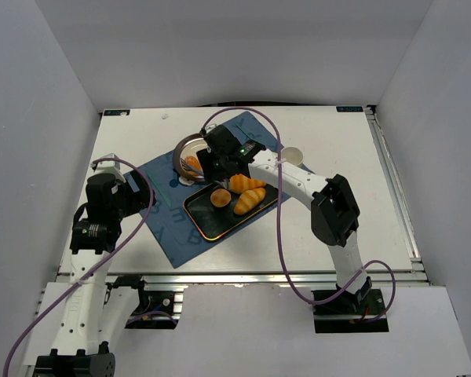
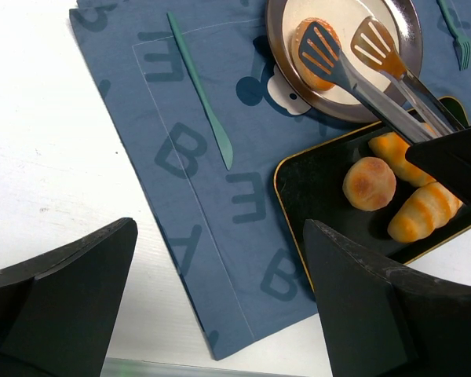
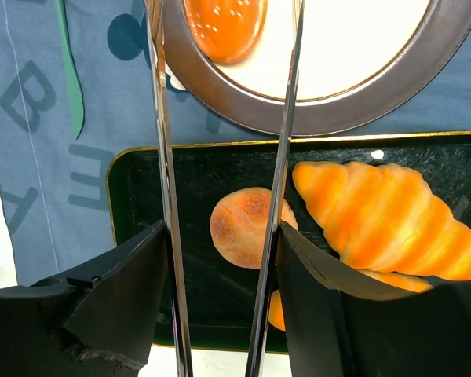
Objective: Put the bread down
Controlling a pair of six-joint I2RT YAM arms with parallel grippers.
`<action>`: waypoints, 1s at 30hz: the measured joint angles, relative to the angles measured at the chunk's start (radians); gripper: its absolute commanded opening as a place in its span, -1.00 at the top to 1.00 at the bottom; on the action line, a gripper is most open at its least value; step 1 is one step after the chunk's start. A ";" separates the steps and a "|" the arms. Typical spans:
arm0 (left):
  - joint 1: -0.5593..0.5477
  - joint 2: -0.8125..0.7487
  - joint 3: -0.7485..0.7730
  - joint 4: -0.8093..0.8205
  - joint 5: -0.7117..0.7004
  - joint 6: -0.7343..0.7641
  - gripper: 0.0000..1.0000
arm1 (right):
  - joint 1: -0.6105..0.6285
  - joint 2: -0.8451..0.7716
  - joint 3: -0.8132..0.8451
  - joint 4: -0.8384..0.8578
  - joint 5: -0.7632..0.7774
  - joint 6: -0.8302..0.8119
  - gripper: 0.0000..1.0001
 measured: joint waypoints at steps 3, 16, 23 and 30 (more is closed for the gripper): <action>0.000 0.000 0.000 0.000 0.000 0.001 -0.97 | 0.000 0.000 0.003 -0.001 0.000 0.000 -0.22; 0.000 0.000 0.000 -0.001 0.000 0.002 -0.96 | 0.000 -0.099 0.016 -0.011 0.043 0.000 -0.22; 0.000 0.000 0.001 -0.016 0.000 0.002 -0.97 | -0.006 -0.320 -0.108 -0.010 0.087 0.010 -0.22; 0.000 -0.004 0.019 -0.034 0.000 0.002 -0.97 | -0.114 -0.692 -0.387 -0.018 0.125 0.051 -0.20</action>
